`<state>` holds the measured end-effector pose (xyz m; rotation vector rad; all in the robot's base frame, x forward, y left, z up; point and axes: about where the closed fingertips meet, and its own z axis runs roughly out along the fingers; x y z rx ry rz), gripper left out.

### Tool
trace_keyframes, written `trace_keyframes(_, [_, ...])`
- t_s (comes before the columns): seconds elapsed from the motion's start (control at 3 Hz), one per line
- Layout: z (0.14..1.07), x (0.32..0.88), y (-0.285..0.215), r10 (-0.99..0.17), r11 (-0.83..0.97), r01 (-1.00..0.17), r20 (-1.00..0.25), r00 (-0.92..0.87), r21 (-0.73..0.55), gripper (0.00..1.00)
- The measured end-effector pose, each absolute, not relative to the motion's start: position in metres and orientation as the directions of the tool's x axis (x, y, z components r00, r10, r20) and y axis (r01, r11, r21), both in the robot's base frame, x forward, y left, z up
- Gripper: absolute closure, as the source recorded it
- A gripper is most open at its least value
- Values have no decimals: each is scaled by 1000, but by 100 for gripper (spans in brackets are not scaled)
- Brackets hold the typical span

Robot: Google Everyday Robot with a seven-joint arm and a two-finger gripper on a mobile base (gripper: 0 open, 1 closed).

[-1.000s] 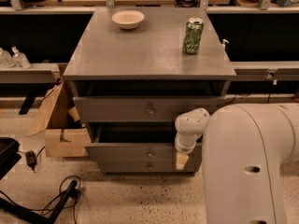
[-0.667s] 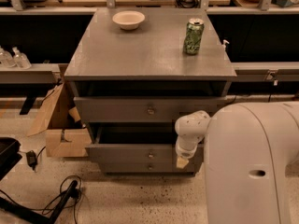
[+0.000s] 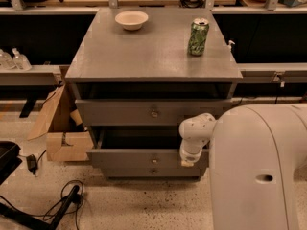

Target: Open middle drawer

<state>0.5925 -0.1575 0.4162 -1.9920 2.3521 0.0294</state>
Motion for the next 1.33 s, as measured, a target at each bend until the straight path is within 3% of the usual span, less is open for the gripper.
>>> trace_keyframes(1.33, [417, 592, -158, -985, 165, -986, -57, -164, -24, 100])
